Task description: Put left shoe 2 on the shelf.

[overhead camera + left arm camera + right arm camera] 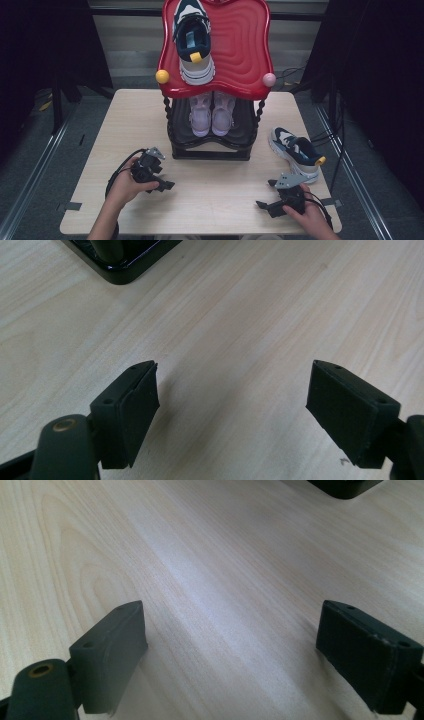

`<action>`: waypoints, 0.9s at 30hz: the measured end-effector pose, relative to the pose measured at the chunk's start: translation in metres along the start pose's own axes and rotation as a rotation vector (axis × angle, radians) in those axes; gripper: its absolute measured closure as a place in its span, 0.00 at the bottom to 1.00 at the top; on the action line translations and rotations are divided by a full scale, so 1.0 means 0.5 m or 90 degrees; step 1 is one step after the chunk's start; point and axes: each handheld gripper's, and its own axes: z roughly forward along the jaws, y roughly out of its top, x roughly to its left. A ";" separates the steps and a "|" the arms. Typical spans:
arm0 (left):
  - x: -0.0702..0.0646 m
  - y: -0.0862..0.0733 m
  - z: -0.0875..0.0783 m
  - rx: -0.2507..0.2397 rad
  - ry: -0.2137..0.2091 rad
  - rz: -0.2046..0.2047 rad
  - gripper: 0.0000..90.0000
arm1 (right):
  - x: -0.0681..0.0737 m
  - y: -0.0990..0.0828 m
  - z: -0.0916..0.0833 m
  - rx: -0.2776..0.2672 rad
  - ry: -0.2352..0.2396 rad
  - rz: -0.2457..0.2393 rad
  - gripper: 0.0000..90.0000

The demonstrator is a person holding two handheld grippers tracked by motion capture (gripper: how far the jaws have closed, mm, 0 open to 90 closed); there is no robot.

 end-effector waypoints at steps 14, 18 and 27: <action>0.004 -0.028 0.028 -0.019 0.043 0.025 0.21 | 0.000 0.000 0.000 0.000 -0.001 0.000 0.13; 0.003 -0.030 0.032 -0.031 0.047 0.027 0.20 | 0.000 0.000 0.000 0.000 -0.001 0.000 0.13; -0.007 -0.040 0.042 -0.057 0.078 0.044 0.15 | 0.000 0.000 0.000 0.000 -0.001 0.000 0.13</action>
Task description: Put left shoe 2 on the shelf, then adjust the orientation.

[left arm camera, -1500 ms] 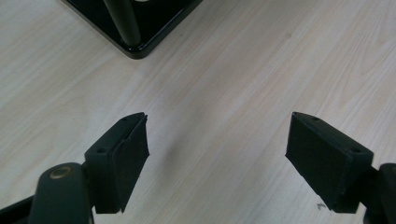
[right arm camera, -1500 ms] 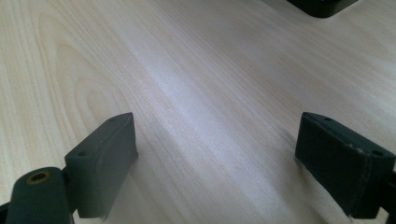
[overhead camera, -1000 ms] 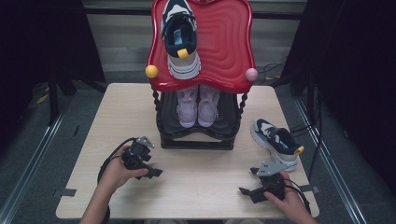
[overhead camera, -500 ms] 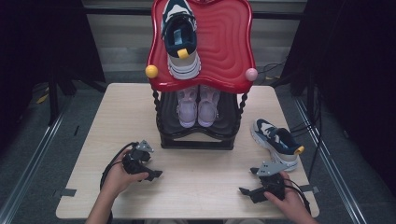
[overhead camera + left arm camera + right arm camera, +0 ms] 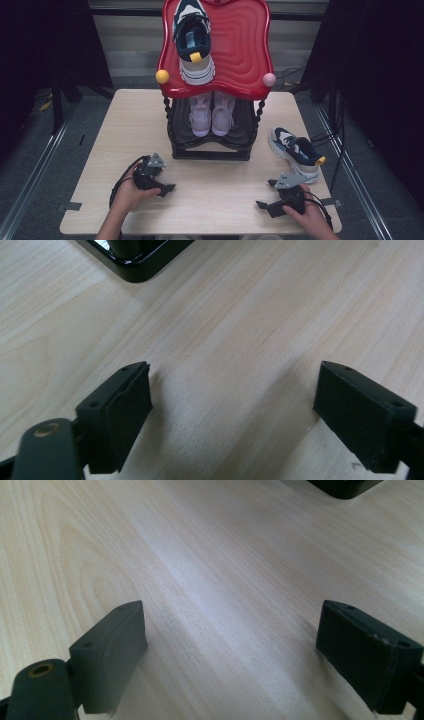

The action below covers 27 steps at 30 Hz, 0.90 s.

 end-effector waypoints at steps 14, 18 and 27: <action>-0.005 -0.020 0.003 -0.046 0.001 0.003 0.09 | 0.000 0.000 0.000 0.000 0.000 -0.001 0.13; -0.006 -0.025 0.008 -0.065 0.000 0.004 0.05 | 0.000 0.000 0.000 0.000 0.000 0.000 0.13; -0.006 -0.030 0.014 -0.086 0.001 0.007 0.00 | 0.001 0.001 0.001 0.000 -0.003 0.010 0.13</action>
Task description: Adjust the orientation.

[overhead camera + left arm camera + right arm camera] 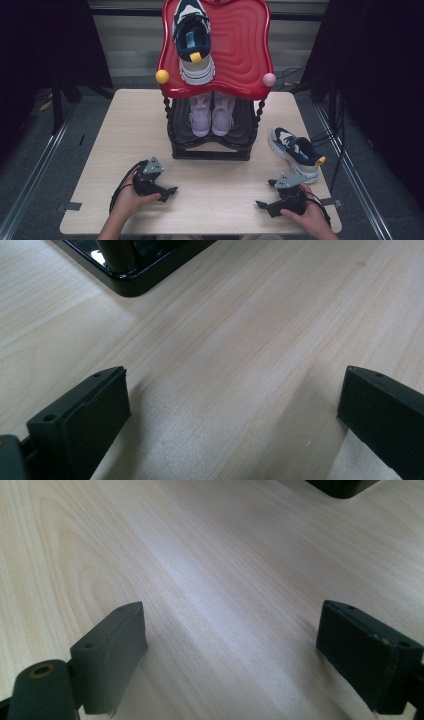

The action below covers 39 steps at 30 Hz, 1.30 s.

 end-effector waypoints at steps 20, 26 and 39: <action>-0.001 0.000 0.000 -0.002 0.003 -0.004 0.00 | -0.022 0.031 -0.040 0.040 0.014 0.040 0.15; -0.001 0.000 0.000 -0.002 0.003 -0.004 0.00 | -0.032 0.052 -0.059 0.050 0.016 0.039 0.18; -0.001 0.000 0.000 0.000 0.003 -0.001 0.00 | -0.070 0.126 -0.114 0.071 -0.023 0.010 0.24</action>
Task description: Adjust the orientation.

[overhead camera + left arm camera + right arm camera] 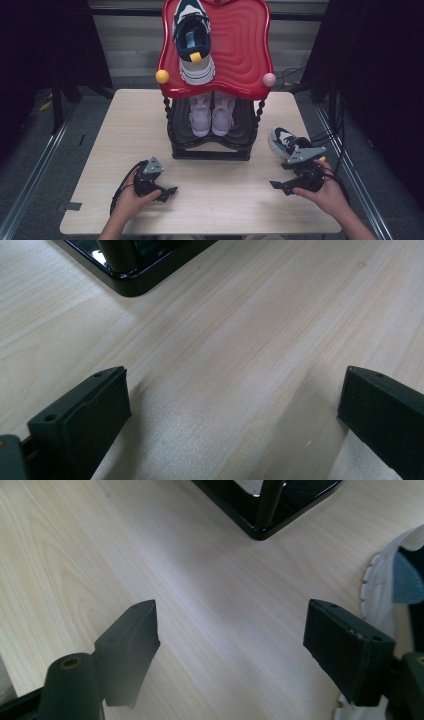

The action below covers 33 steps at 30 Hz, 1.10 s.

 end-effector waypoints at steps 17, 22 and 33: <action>0.000 0.000 0.000 0.000 0.000 0.000 0.00 | -0.064 0.025 -0.043 0.024 -0.068 0.008 0.27; 0.000 0.000 0.000 0.001 0.000 0.000 0.00 | -0.088 0.015 -0.054 0.027 -0.100 0.019 0.27; 0.000 0.000 0.000 0.000 -0.001 0.000 0.00 | -0.127 -0.019 -0.026 0.075 -0.136 0.035 0.30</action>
